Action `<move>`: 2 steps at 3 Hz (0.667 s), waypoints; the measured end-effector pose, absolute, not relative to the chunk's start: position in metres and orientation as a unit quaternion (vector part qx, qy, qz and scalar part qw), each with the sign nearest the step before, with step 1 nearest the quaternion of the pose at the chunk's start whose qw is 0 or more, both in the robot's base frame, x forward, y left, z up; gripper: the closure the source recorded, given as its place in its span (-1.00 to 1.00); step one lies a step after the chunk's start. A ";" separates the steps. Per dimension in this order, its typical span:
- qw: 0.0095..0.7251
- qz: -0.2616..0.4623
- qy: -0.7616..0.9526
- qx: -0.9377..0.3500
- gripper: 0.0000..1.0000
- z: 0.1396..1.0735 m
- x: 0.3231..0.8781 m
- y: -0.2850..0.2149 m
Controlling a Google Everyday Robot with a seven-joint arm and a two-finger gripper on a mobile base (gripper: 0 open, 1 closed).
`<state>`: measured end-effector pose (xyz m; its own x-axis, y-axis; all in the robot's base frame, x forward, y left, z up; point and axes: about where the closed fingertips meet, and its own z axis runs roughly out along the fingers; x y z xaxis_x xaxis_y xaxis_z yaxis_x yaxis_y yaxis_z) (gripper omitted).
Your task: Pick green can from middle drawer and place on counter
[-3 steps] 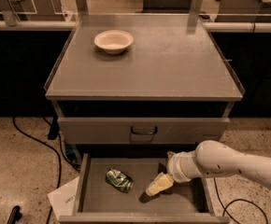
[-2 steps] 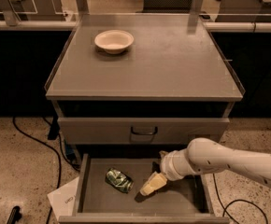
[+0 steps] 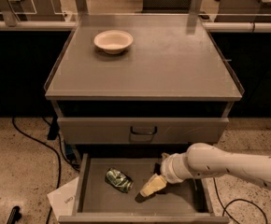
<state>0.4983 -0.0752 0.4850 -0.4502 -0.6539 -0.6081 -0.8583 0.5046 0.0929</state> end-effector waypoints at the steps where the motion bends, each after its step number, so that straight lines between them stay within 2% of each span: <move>1: 0.250 0.172 0.841 -0.448 -1.00 0.451 0.507 -0.068; 2: 0.250 0.169 0.834 -0.463 -1.00 0.415 0.527 -0.034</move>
Offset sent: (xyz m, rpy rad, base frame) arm 0.0378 0.0428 -0.0821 -0.0893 -0.0162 -0.0239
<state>0.5273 -0.0338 0.4148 -0.4471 -0.6875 -0.5722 -0.8559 0.5148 0.0502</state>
